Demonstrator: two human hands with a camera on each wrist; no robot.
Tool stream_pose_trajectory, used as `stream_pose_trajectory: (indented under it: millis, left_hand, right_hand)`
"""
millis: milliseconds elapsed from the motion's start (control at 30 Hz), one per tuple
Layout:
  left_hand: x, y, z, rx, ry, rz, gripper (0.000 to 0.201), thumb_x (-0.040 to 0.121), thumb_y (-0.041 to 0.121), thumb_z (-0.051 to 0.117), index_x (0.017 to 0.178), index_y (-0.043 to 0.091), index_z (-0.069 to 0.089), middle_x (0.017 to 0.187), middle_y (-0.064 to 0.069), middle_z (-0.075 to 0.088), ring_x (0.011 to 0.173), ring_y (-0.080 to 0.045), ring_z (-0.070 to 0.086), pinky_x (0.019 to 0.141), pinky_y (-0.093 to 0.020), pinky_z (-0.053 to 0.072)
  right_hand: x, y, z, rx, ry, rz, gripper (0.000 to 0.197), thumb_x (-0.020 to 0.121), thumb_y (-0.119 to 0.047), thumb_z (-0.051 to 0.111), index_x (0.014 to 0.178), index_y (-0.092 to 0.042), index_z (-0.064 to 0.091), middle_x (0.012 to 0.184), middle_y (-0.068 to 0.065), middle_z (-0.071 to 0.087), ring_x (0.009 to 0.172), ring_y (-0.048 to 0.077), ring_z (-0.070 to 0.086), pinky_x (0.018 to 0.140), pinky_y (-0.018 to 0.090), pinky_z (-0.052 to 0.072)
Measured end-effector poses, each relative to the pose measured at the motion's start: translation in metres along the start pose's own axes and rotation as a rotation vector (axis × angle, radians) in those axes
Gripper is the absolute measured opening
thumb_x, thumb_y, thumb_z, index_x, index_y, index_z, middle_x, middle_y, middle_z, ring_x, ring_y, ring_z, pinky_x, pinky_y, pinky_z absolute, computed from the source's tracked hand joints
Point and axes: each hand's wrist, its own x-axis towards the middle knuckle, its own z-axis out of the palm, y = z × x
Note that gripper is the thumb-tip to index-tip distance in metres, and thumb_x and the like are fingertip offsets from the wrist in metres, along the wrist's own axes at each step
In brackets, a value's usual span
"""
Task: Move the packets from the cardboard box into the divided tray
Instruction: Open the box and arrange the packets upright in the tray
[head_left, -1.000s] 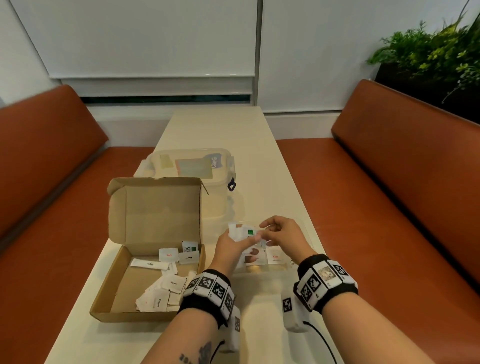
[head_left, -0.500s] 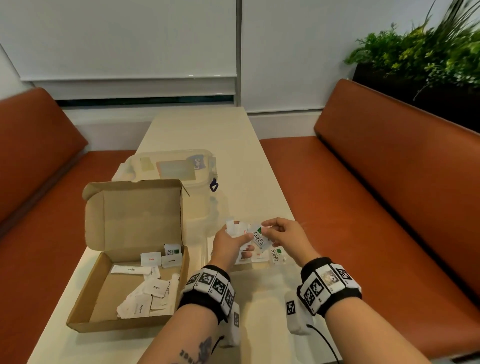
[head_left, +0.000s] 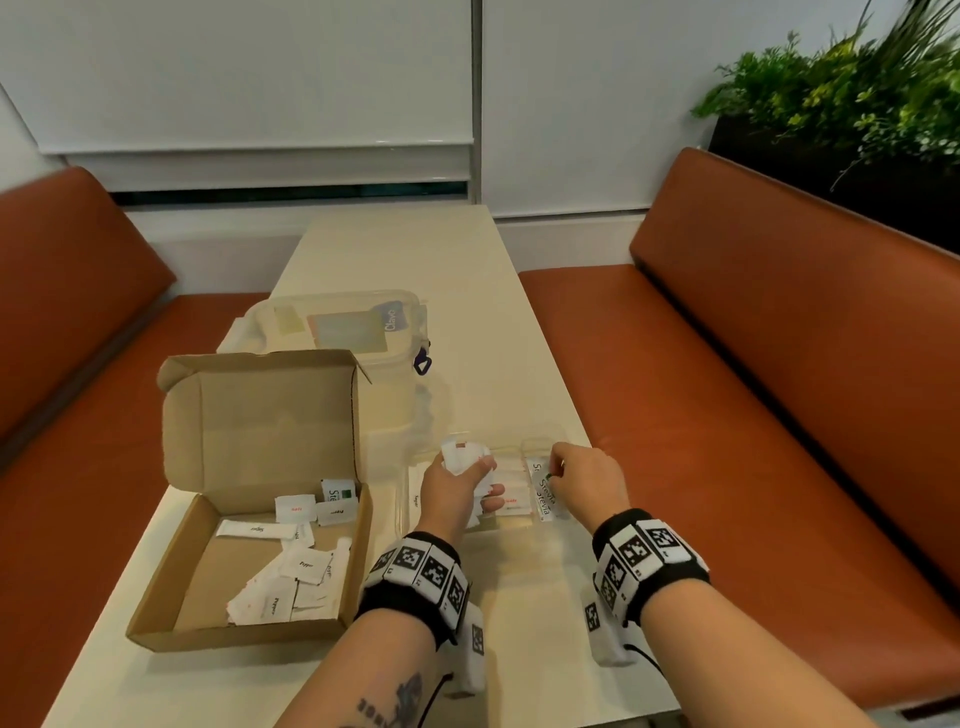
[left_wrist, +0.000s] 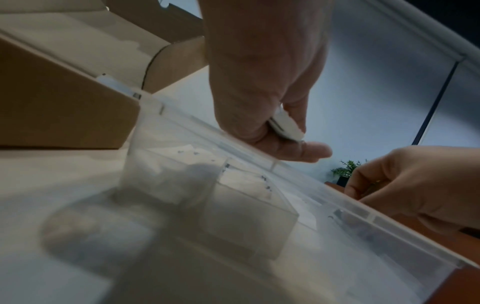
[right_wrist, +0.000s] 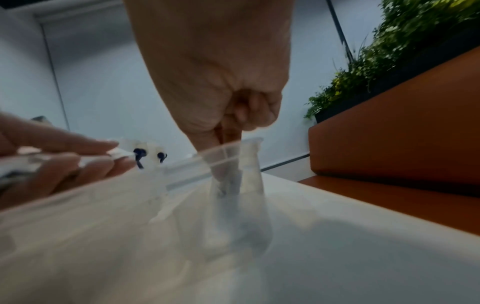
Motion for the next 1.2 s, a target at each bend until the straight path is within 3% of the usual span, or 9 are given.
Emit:
stream_pose_trajectory:
  millis: [167, 333, 467, 600, 700, 867, 967, 1067, 1200]
  left_hand:
    - [-0.002, 0.001, -0.002, -0.011, -0.003, -0.002, 0.026, 0.084, -0.005, 0.063, 0.106, 0.003, 0.051, 0.088, -0.021, 0.051, 0.051, -0.024, 0.048, 0.044, -0.025, 0.038]
    - [-0.003, 0.001, -0.006, -0.019, -0.015, 0.002, 0.02, 0.084, -0.006, 0.063, 0.099, 0.002, 0.052, 0.089, -0.022, 0.05, 0.052, -0.025, 0.048, 0.046, -0.026, 0.04]
    - [-0.003, 0.003, -0.009, -0.028, -0.01, 0.003, 0.019, 0.084, -0.008, 0.063, 0.094, 0.005, 0.054, 0.087, -0.021, 0.052, 0.053, -0.025, 0.05, 0.045, -0.026, 0.043]
    - [-0.003, 0.005, -0.009, -0.028, -0.023, -0.006, 0.021, 0.083, -0.009, 0.062, 0.097, 0.003, 0.052, 0.088, -0.022, 0.051, 0.054, -0.024, 0.048, 0.044, -0.025, 0.041]
    - [-0.004, 0.004, -0.009, -0.012, -0.035, -0.009, 0.023, 0.083, -0.008, 0.063, 0.1, 0.002, 0.052, 0.089, -0.023, 0.052, 0.056, -0.026, 0.051, 0.046, -0.026, 0.044]
    - [-0.007, 0.005, -0.011, -0.005, -0.087, -0.031, 0.028, 0.081, -0.009, 0.065, 0.103, 0.0, 0.051, 0.089, -0.022, 0.051, 0.053, -0.027, 0.053, 0.046, -0.026, 0.042]
    - [-0.009, 0.008, -0.01, 0.049, -0.1, -0.045, 0.029, 0.079, -0.008, 0.069, 0.103, 0.001, 0.055, 0.081, -0.019, 0.058, 0.054, -0.028, 0.059, 0.044, -0.026, 0.046]
    - [-0.012, 0.012, -0.011, 0.078, -0.138, -0.041, 0.033, 0.078, -0.008, 0.07, 0.107, -0.001, 0.057, 0.078, -0.017, 0.06, 0.057, -0.028, 0.059, 0.046, -0.027, 0.048]
    - [-0.013, 0.017, -0.017, -0.026, -0.091, -0.041, 0.028, 0.078, -0.012, 0.067, 0.098, 0.003, 0.056, 0.08, -0.022, 0.06, 0.055, -0.028, 0.058, 0.048, -0.03, 0.048]
  right_hand:
    - [0.009, -0.005, 0.008, -0.123, 0.044, -0.015, 0.018, 0.087, -0.009, 0.046, 0.094, -0.015, 0.062, 0.087, 0.005, 0.064, 0.089, 0.023, 0.056, 0.067, 0.03, 0.044]
    - [0.011, -0.005, 0.014, -0.426, -0.044, -0.104, 0.021, 0.089, -0.008, 0.045, 0.098, -0.017, 0.062, 0.098, 0.001, 0.066, 0.106, 0.023, 0.048, 0.07, 0.029, 0.04]
    - [0.013, -0.002, 0.016, -0.477, -0.108, -0.114, 0.028, 0.091, -0.013, 0.045, 0.11, -0.023, 0.062, 0.106, -0.001, 0.066, 0.109, 0.021, 0.047, 0.075, 0.029, 0.038]
    - [0.016, -0.005, 0.014, -0.537, -0.157, -0.136, 0.02, 0.092, -0.021, 0.048, 0.1, -0.021, 0.067, 0.103, -0.001, 0.065, 0.109, 0.021, 0.047, 0.073, 0.029, 0.036]
    - [0.013, -0.005, 0.014, -0.51, -0.17, -0.134, 0.021, 0.093, -0.023, 0.051, 0.107, -0.018, 0.066, 0.11, 0.002, 0.061, 0.113, 0.023, 0.045, 0.08, 0.03, 0.041]
    - [0.008, -0.018, -0.001, 0.052, -0.017, -0.106, 0.026, 0.095, -0.029, 0.05, 0.109, -0.018, 0.068, 0.106, 0.002, 0.067, 0.105, 0.02, 0.054, 0.082, 0.029, 0.044]
    - [0.007, -0.037, -0.009, 0.565, -0.093, -0.087, 0.02, 0.09, -0.03, 0.061, 0.101, -0.017, 0.072, 0.096, -0.005, 0.069, 0.09, 0.007, 0.06, 0.075, 0.015, 0.042]
    - [0.006, -0.046, -0.012, 0.705, -0.161, -0.104, 0.007, 0.081, -0.017, 0.071, 0.088, -0.015, 0.074, 0.077, -0.011, 0.067, 0.071, -0.003, 0.057, 0.059, 0.003, 0.038]
    - [0.006, -0.04, -0.013, 0.803, -0.042, 0.007, 0.009, 0.081, -0.01, 0.07, 0.074, -0.016, 0.068, 0.065, -0.006, 0.061, 0.06, 0.004, 0.052, 0.058, 0.014, 0.041]
